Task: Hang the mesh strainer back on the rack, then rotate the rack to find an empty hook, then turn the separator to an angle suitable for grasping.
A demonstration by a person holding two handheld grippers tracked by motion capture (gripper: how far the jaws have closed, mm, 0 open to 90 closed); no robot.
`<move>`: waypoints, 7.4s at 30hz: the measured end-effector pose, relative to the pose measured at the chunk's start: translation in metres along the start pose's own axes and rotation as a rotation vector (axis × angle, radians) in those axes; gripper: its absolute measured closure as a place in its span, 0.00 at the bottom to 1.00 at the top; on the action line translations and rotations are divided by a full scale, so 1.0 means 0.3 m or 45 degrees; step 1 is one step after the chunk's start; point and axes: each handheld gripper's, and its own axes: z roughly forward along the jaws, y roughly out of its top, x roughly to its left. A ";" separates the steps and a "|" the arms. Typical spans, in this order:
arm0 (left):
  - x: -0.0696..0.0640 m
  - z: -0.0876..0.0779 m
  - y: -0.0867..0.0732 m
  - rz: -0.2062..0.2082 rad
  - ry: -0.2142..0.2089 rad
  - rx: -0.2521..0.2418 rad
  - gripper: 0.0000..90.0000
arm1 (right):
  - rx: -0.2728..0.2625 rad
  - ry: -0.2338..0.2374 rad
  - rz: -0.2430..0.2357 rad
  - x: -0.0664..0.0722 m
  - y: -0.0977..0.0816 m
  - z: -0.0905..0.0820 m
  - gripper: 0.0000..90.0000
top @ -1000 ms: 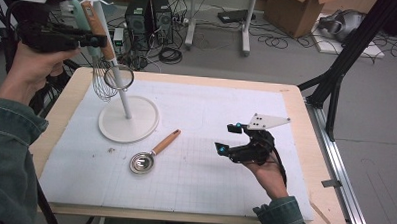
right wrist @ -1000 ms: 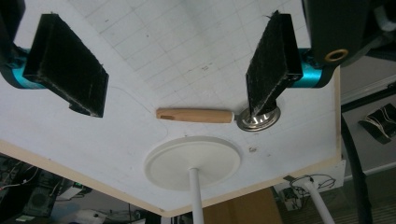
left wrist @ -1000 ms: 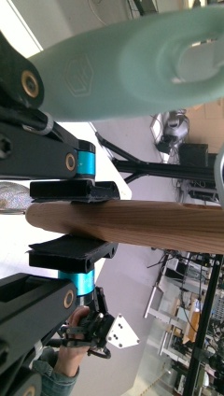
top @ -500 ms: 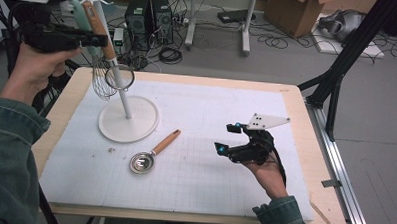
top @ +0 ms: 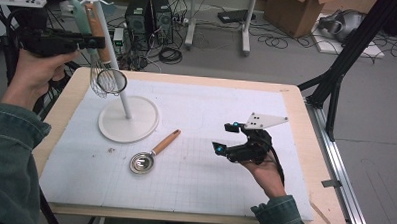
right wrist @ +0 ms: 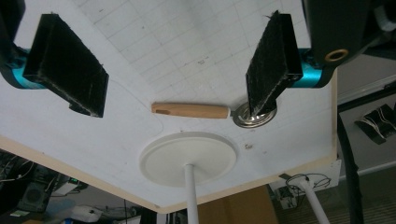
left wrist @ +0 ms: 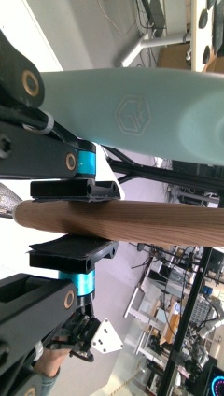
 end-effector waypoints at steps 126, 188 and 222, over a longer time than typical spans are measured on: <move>-0.157 -0.027 0.199 0.180 0.257 0.007 1.00 | -0.023 -0.095 0.059 -0.078 -0.045 -0.145 0.22; -0.211 -0.164 -0.004 0.242 0.249 0.081 0.60 | -0.014 -0.098 0.066 -0.081 -0.038 -0.134 0.22; -0.223 -0.080 -0.390 0.174 0.191 0.143 0.41 | 0.021 -0.115 0.086 -0.059 -0.107 -0.118 0.22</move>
